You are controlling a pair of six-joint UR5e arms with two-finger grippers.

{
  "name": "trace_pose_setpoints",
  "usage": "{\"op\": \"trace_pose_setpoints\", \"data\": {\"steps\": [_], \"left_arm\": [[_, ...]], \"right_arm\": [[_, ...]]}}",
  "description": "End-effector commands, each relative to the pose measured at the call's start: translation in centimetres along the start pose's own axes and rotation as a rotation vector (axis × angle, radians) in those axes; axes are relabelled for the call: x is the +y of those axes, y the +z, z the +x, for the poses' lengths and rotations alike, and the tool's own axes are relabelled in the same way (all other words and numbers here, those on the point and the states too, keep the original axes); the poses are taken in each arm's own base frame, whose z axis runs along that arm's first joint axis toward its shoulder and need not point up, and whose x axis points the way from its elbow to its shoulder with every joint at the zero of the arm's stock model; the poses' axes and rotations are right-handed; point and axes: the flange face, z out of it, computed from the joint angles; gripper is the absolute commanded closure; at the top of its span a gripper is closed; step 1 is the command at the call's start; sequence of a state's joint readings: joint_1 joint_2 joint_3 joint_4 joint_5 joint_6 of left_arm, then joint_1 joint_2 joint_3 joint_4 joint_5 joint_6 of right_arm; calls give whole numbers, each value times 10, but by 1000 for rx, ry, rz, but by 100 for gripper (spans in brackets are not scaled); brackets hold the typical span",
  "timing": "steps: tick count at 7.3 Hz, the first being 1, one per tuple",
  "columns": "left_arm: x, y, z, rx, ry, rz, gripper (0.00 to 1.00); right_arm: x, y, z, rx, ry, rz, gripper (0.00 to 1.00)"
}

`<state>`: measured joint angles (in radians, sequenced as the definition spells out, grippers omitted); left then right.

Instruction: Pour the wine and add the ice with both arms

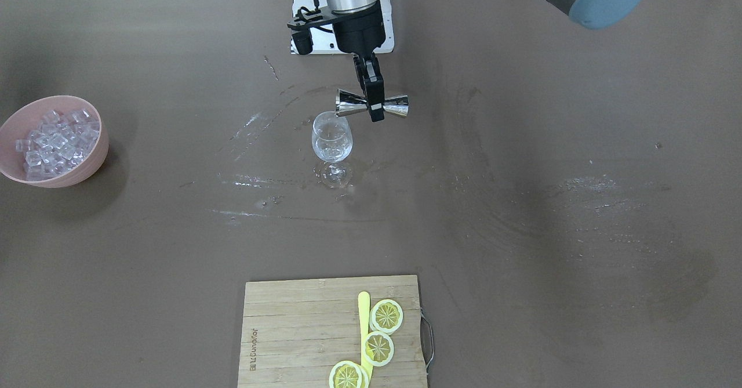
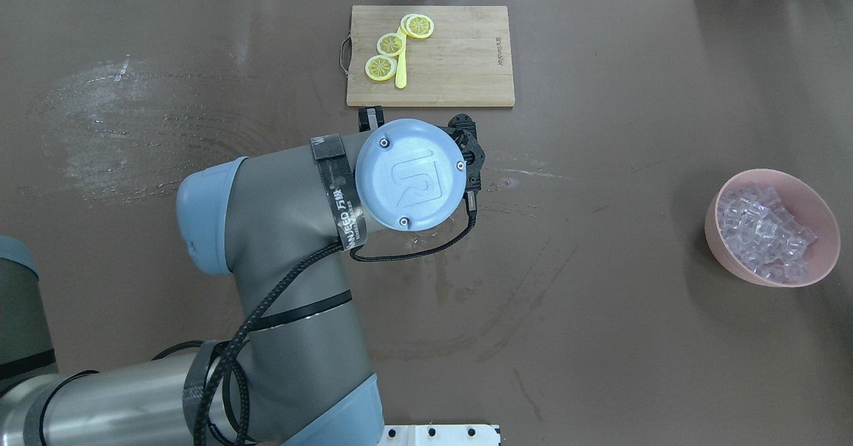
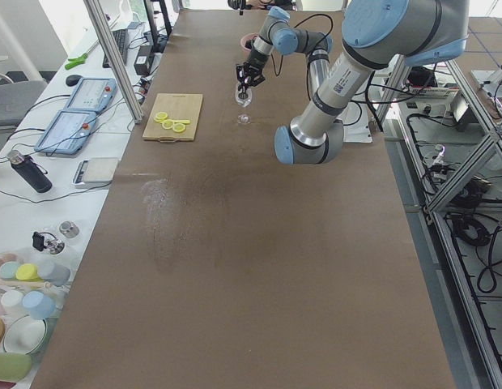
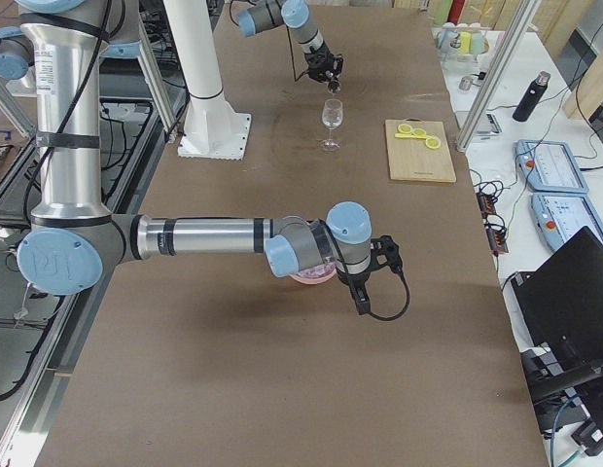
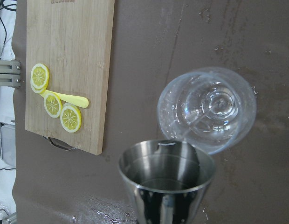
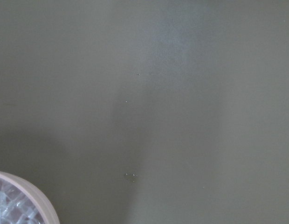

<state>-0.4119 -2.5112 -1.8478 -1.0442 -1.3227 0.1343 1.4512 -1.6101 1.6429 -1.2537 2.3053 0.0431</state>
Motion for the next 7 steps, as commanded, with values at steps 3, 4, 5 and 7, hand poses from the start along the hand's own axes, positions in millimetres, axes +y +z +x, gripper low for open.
{"op": "trace_pose_setpoints", "data": {"steps": [3, 4, 5, 7], "left_arm": [[-12, -7, 9, -23, 32, -53, 100], [-15, -9, 10, -23, 30, -48, 100], [-16, -12, 9, -22, 29, -42, 100], [-17, -16, 7, -17, 27, -24, 100]], "right_arm": [[1, 1, 0, -5, 1, -1, 0], [1, 1, 0, -6, 1, -2, 0], [1, 1, 0, -6, 1, -2, 0], [0, 1, 1, -6, 2, -3, 0]]}}
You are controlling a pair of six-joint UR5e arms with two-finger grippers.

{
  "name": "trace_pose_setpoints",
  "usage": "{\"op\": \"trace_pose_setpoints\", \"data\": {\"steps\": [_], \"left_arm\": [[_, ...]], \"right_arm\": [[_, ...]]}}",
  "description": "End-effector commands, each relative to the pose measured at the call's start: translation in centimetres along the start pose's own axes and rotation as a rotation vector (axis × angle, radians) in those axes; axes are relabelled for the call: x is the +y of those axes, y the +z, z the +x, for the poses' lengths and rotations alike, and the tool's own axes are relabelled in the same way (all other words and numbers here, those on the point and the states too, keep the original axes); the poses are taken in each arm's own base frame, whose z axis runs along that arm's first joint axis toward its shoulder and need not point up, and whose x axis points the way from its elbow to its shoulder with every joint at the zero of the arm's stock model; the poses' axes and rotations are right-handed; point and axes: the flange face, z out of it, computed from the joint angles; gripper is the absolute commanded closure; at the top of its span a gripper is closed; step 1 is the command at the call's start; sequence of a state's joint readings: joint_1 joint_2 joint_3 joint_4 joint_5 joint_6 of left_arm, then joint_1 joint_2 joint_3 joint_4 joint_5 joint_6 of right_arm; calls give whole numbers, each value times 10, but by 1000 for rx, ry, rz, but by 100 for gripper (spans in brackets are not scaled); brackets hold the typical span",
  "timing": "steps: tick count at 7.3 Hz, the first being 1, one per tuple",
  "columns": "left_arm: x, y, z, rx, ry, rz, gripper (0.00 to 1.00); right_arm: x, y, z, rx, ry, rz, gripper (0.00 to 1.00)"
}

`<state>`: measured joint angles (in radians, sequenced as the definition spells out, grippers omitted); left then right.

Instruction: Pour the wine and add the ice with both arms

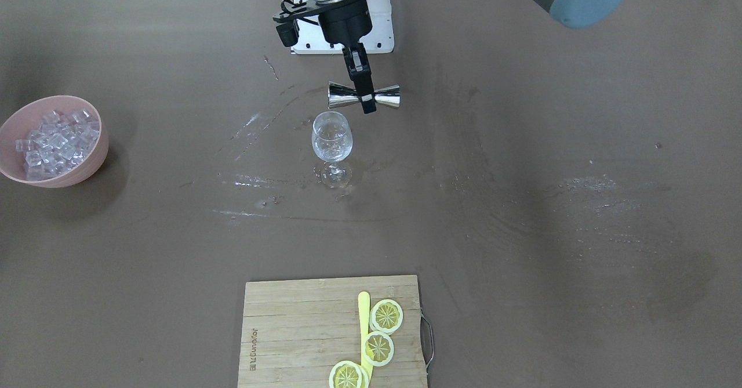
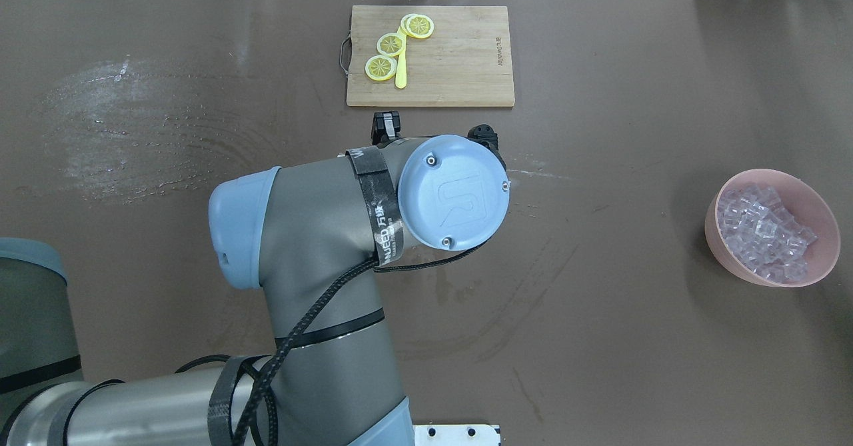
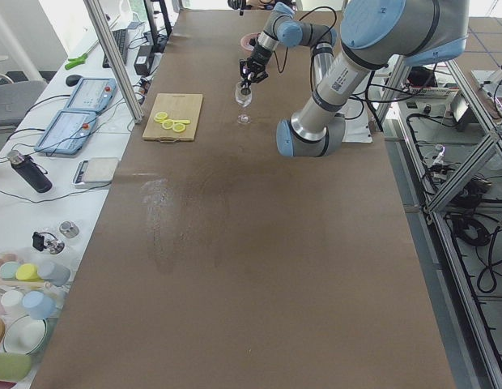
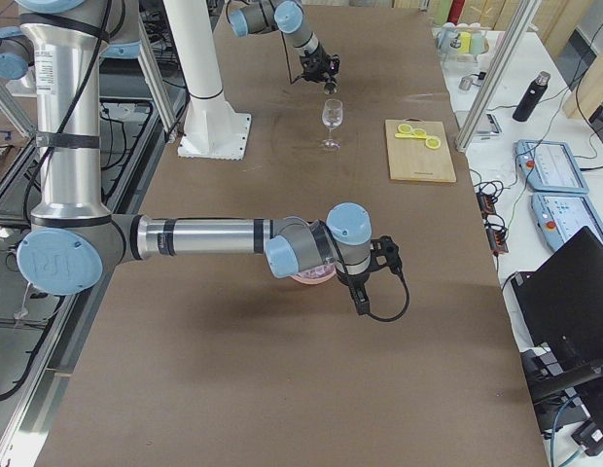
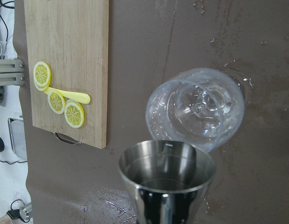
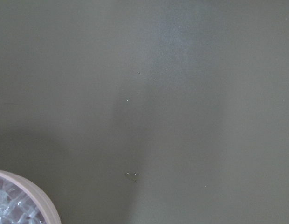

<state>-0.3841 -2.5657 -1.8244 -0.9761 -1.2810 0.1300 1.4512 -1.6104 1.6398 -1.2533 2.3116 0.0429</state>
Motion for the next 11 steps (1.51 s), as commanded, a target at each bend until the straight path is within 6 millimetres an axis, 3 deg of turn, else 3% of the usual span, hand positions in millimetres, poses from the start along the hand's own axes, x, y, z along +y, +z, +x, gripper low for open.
{"op": "trace_pose_setpoints", "data": {"steps": [1, 3, 5, 7, 9, 11], "left_arm": [[3, -2, -1, 3, 0, 14, 100], [15, -14, -7, -6, 20, 65, 100], [23, -17, -37, -28, 3, 129, 100], [48, 1, -75, 41, -83, 213, 100], [75, 6, -116, 93, -160, 253, 100], [116, 38, -136, 185, -338, 335, 100]], "right_arm": [[0, 0, 0, 0, 0, 0, 0], [-1, 0, 0, 0, -1, 1, 0], [-2, -1, -1, 0, -2, 2, 0], [-2, -1, -1, 0, -2, 2, 0], [-2, -2, -2, -2, -4, 4, 0], [-2, -2, -2, -2, -4, 4, 0]]}}
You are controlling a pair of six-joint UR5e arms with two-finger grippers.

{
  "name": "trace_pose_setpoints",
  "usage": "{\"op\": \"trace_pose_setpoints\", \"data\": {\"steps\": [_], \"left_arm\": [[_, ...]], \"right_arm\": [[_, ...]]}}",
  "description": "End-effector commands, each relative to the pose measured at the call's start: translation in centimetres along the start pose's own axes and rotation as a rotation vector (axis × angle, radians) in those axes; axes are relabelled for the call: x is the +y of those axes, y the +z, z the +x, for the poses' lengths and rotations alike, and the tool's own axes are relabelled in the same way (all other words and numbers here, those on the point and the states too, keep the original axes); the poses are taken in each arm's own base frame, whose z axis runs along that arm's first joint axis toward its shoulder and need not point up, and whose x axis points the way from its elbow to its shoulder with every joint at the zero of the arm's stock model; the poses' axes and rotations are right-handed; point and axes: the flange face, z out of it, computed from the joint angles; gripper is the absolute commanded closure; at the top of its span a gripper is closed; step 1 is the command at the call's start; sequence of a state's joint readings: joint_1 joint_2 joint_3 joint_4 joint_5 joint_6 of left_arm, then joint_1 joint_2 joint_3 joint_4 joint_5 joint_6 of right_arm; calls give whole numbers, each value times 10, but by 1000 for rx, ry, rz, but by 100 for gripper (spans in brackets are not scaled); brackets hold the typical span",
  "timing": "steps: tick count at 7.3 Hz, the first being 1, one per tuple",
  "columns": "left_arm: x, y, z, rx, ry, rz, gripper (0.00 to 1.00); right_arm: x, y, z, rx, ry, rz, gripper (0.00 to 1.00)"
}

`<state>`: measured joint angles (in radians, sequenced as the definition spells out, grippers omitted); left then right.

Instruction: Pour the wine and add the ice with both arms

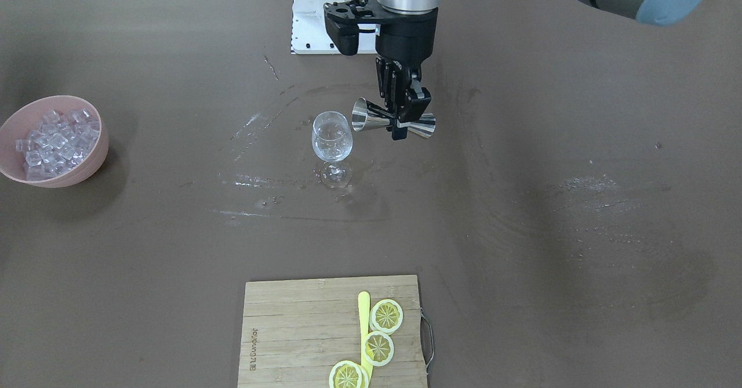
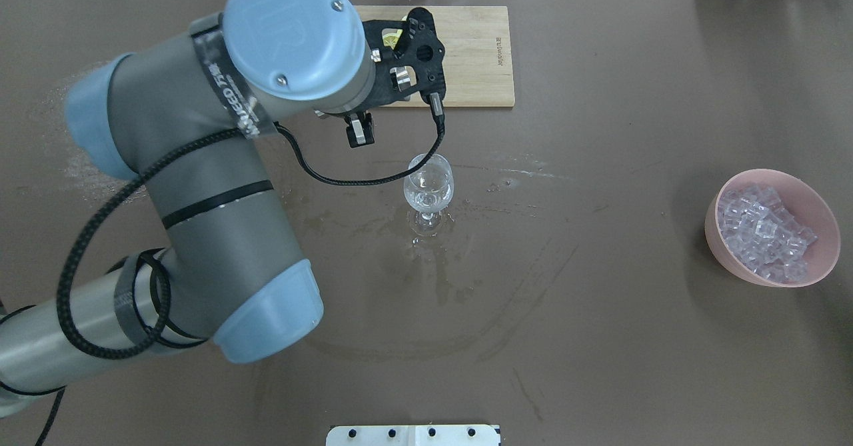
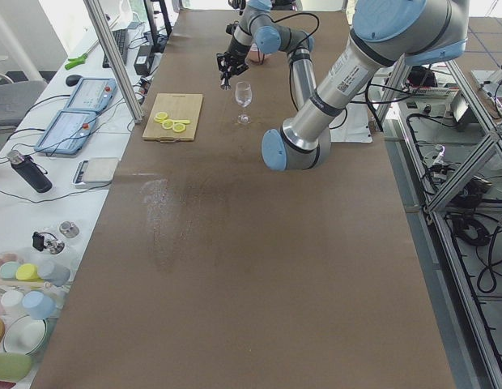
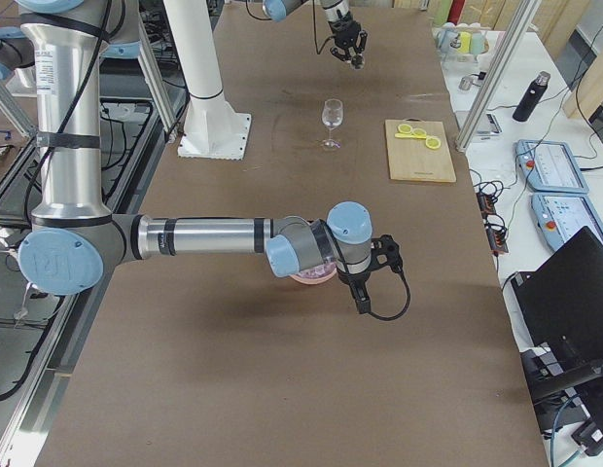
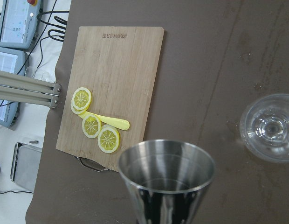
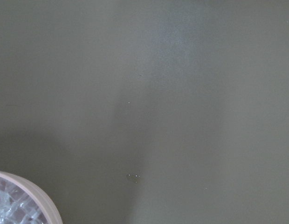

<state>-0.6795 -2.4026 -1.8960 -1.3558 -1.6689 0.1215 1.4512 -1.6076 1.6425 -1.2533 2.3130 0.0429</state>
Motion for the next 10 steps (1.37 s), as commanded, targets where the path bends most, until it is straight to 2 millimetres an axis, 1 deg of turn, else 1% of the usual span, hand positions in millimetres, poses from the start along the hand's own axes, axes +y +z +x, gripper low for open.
{"op": "trace_pose_setpoints", "data": {"steps": [1, 3, 4, 5, 6, 7, 8, 9, 10], "left_arm": [[46, 20, -28, 45, -208, 60, 100], [75, 27, -42, 78, -432, 87, 100], [99, 37, -46, 80, -520, 112, 100], [130, 46, -54, 71, -584, 144, 100], [163, 54, -55, 76, -646, 197, 100], [202, 61, -52, 93, -736, 266, 100], [238, 67, -46, 117, -784, 340, 100], [265, 74, -42, 139, -833, 389, 100], [288, 82, -39, 163, -882, 434, 100]], "right_arm": [[0, -1, -1, 0, -1, 1, 0], [1, 0, 0, -2, 0, 0, 0], [1, 0, 0, -2, 0, 0, 0], [1, 0, 0, -2, 0, 0, 0], [0, -1, -1, -2, -1, 1, 0], [0, -1, -1, -2, -2, 2, 0], [0, -2, -2, -2, -3, 4, 0], [0, -2, -2, -2, -3, 4, 0], [0, -2, -2, -2, -3, 4, 0]]}}
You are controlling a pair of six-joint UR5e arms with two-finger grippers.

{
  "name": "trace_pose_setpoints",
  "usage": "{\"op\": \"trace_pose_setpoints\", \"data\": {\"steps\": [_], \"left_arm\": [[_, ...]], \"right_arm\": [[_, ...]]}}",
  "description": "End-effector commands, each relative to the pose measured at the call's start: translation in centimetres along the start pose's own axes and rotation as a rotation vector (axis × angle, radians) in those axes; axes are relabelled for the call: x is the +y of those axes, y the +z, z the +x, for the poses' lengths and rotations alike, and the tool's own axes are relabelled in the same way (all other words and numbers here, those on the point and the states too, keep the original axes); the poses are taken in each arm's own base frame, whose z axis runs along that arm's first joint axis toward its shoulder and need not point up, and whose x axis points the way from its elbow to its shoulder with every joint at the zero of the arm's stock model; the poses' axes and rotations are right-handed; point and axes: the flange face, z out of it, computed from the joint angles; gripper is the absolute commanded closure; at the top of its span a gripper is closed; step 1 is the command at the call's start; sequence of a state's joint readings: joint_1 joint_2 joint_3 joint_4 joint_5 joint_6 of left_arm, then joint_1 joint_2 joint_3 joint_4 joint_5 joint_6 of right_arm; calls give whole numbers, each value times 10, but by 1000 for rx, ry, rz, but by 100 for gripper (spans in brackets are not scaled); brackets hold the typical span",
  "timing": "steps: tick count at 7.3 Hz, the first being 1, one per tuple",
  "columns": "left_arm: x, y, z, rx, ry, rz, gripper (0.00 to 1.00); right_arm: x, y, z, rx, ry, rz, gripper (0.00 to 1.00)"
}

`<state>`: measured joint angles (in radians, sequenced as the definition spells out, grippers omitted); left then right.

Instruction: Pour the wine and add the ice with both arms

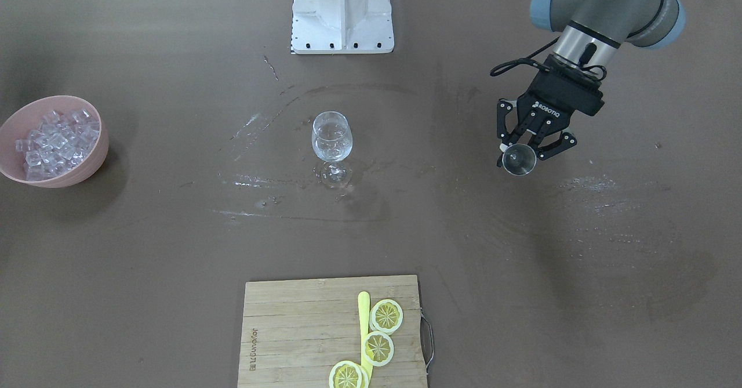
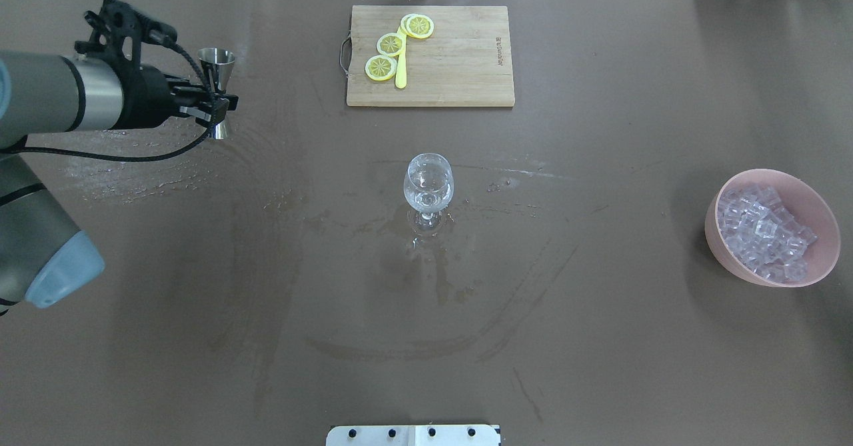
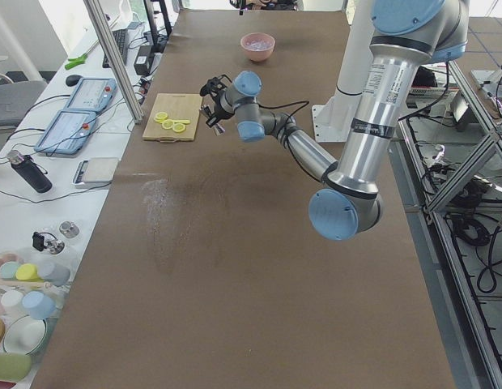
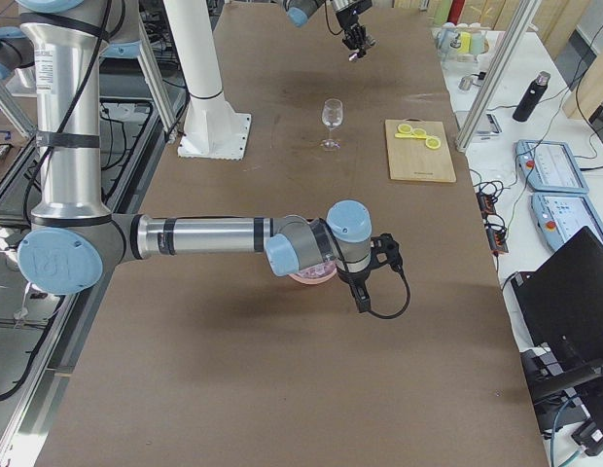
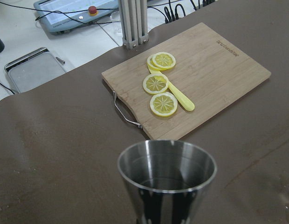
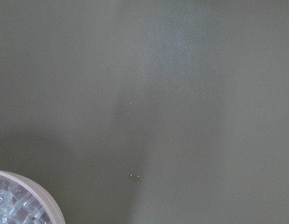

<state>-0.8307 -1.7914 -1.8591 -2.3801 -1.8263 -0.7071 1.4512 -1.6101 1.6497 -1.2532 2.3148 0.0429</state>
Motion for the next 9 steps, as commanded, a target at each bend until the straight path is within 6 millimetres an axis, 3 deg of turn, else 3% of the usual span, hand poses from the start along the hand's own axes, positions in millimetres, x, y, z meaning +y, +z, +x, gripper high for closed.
{"op": "trace_pose_setpoints", "data": {"steps": [1, 2, 3, 4, 5, 6, 8, 9], "left_arm": [[44, 1, -41, 69, -123, 100, 100], [60, 13, -65, 42, -158, 163, 100], [65, 19, -76, 14, -204, 213, 100], [63, 19, -79, -19, -247, 264, 100], [75, 21, -78, -44, -247, 294, 100], [88, 27, -70, -77, -246, 325, 100], [133, 54, -15, -125, -233, 379, 100], [152, 61, -5, -160, -224, 395, 100]], "right_arm": [[0, 0, 0, 0, 0, 0, 0], [0, -1, 0, 0, 0, 2, 0], [0, -1, -1, 0, -2, 2, 0], [0, -2, -1, 0, -1, 3, 0], [0, -1, -1, 0, -3, 4, 0], [-1, -2, -2, 0, -3, 4, 0], [1, -1, -1, 0, -1, 1, 0], [1, -2, -1, 0, -2, 2, 0]]}}
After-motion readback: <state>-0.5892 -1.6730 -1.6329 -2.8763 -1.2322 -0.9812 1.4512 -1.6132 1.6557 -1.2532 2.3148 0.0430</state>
